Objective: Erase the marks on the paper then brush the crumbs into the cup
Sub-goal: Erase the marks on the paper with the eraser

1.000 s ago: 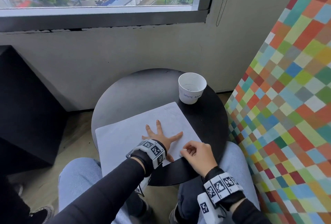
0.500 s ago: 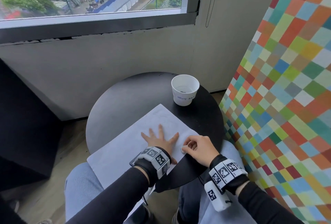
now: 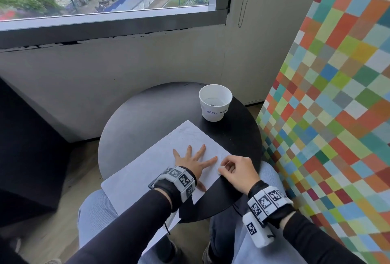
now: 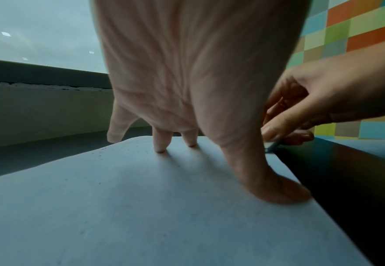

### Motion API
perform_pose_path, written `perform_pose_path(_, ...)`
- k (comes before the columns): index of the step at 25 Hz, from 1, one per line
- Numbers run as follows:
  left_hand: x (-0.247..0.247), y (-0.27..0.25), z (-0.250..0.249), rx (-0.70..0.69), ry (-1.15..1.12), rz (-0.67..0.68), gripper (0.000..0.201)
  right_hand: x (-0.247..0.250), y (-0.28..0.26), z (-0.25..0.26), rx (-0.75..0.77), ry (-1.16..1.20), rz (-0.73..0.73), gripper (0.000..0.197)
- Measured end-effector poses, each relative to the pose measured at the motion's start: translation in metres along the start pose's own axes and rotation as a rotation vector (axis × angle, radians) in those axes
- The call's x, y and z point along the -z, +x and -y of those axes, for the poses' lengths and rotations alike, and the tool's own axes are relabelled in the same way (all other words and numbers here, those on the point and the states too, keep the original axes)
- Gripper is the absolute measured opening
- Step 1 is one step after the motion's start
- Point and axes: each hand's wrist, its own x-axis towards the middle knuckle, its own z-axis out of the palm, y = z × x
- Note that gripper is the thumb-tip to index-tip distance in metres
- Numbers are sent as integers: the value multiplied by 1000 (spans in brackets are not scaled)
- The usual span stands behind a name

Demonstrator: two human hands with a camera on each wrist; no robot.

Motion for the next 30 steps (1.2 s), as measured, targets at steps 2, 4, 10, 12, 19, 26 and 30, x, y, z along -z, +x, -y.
perform_pose_path(2, -1, 0, -1, 10, 0, 6, 108, -6, -6, 5, 44, -26, 115, 5)
perform_pose_path(4, 0, 0, -1, 9, 3, 4, 108, -4, 2, 4, 52, -53, 89, 6)
perform_pose_path(10, 1, -1, -2, 14, -21, 13, 107, -6, 4, 10, 95, -98, 179, 6)
perform_pose_path(12, 1, 0, -1, 15, -29, 13, 107, -6, 10, 8, 56, -81, 82, 8)
perform_pose_path(19, 2, 0, 0, 26, -27, 17, 108, -10, 5, 12, 81, -64, 112, 10)
perform_pose_path(26, -2, 0, 2, 29, -33, 7, 107, -9, 5, 11, 99, -91, 100, 11)
perform_pose_path(30, -3, -1, 0, 35, -29, 0, 106, -2, 11, 7, 41, -85, -12, 12)
